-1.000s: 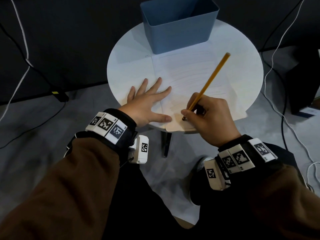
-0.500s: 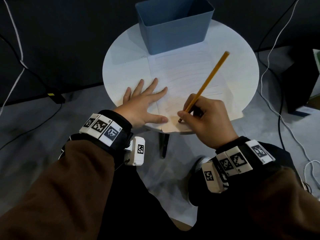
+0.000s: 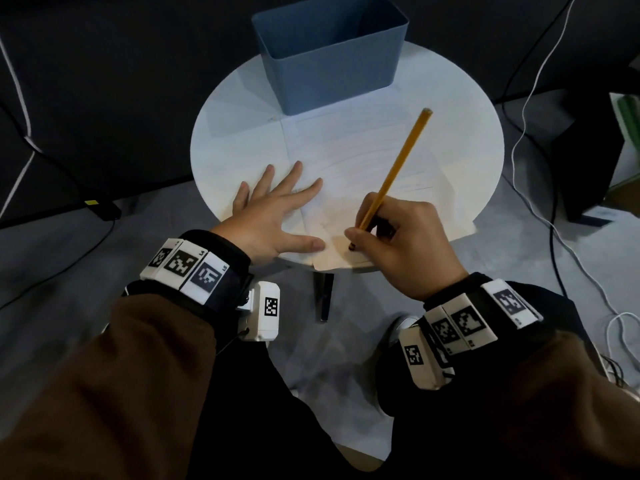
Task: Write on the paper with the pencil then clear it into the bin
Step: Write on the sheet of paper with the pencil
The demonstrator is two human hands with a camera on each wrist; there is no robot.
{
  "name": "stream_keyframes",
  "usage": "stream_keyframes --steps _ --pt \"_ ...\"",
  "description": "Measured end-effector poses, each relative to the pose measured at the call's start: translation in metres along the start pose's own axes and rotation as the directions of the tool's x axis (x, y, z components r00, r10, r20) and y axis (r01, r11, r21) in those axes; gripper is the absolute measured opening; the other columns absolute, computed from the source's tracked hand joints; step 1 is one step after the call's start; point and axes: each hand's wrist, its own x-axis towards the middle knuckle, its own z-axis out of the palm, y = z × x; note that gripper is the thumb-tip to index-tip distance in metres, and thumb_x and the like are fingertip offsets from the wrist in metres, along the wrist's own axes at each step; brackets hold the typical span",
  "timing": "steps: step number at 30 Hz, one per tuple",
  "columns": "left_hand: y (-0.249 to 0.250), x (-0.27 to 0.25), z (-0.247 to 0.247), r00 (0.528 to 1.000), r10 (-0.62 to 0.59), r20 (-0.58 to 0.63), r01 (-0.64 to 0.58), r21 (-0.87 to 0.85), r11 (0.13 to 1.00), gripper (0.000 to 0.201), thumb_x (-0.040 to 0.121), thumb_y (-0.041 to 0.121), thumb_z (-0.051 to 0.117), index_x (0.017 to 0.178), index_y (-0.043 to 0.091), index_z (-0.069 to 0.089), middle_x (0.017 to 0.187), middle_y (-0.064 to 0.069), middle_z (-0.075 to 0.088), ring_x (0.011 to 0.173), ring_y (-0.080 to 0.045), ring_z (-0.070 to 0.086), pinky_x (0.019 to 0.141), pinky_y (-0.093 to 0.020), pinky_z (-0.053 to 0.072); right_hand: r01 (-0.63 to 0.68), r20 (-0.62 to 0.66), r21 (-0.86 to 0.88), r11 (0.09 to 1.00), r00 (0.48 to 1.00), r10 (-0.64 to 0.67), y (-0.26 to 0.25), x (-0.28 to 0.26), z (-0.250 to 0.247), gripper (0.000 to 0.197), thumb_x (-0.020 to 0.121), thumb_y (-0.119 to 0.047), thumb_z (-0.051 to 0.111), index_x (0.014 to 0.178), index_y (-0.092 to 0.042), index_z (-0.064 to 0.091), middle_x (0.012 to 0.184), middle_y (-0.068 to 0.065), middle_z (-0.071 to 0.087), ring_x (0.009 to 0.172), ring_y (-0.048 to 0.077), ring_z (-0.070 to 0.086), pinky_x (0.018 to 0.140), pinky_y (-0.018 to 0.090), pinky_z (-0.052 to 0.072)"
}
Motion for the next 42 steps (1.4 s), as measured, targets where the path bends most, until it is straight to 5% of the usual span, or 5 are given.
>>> stream_keyframes --steps 6,14,31,37,42 --pt "-0.001 -0.001 0.0 1.0 0.01 -0.017 -0.01 -0.024 1.0 0.092 0.08 0.064 0.068 0.152 0.056 0.011 0.162 0.026 -0.015 0.148 -0.008 -0.026 0.121 -0.044 -0.017 -0.107 -0.172 -0.008 0.994 0.98 0.104 0.02 0.0 -0.019 0.018 0.09 -0.014 0.074 0.077 -0.013 0.061 0.063 -0.014 0.063 0.054 0.014 0.058 0.056 0.033 0.051" --pt "0.0 0.001 0.0 1.0 0.004 -0.005 -0.004 0.01 1.0 0.094 0.08 0.066 0.066 0.153 0.055 0.008 0.162 0.023 -0.017 0.148 -0.01 -0.026 0.121 -0.045 -0.016 0.0 0.001 0.057 0.998 1.0 0.0 -0.003 -0.003 0.005 0.018 0.091 -0.014 0.075 0.078 -0.013 0.062 0.06 -0.02 0.058 0.057 0.008 0.057 0.057 0.011 0.037" --pt "0.001 0.001 0.0 1.0 -0.001 -0.001 0.001 -0.002 1.0 0.094 0.079 0.066 0.067 0.152 0.057 0.008 0.161 0.026 -0.017 0.148 -0.008 -0.026 0.12 -0.043 -0.017 -0.034 -0.027 0.025 0.999 0.999 0.034 0.004 -0.002 -0.003 0.018 0.091 -0.015 0.075 0.079 -0.015 0.062 0.06 -0.02 0.059 0.055 0.009 0.059 0.055 0.012 0.039" --pt "0.0 -0.001 0.0 1.0 0.006 -0.011 -0.006 -0.028 1.0 0.092 0.08 0.063 0.068 0.152 0.056 0.011 0.161 0.028 -0.016 0.147 -0.006 -0.026 0.12 -0.043 -0.017 -0.095 -0.222 -0.001 0.996 0.971 0.092 0.021 0.0 -0.029 0.017 0.09 -0.014 0.075 0.078 -0.014 0.063 0.058 -0.02 0.058 0.053 0.012 0.056 0.054 0.014 0.041" --pt "0.001 0.0 0.0 1.0 -0.006 -0.006 0.006 -0.016 1.0 0.093 0.079 0.064 0.068 0.152 0.056 0.01 0.162 0.026 -0.015 0.148 -0.008 -0.025 0.121 -0.043 -0.016 -0.009 -0.044 0.023 1.0 0.999 0.01 0.006 -0.003 -0.006 0.017 0.091 -0.015 0.074 0.079 -0.012 0.062 0.061 -0.022 0.057 0.055 0.009 0.057 0.056 0.011 0.037"
